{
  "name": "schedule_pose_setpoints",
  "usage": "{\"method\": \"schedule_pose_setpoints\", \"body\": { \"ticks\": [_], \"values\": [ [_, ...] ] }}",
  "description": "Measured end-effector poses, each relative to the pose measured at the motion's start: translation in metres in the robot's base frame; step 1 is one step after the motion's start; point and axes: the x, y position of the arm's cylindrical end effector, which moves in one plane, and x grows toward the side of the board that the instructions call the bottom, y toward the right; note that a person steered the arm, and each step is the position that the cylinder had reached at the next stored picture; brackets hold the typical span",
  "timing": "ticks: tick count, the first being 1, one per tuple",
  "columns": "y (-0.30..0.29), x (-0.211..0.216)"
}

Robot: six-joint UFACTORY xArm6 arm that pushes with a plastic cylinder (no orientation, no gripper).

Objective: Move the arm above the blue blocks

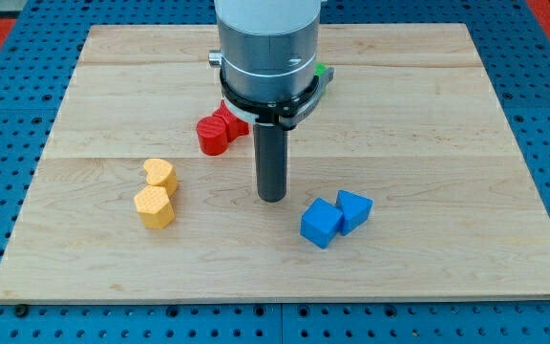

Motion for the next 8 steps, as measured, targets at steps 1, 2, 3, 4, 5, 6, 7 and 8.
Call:
{"method": "schedule_pose_setpoints", "body": {
  "ticks": [1,2,3,4,5,6,7,8],
  "values": [
    [0.024,-0.028],
    [0.069,-0.049],
    [0.079,-0.052],
    [0.079,-0.053],
    [0.079,-0.058],
    [0.079,-0.064],
    [0.079,-0.069],
    [0.079,-0.074]
  ]
}}
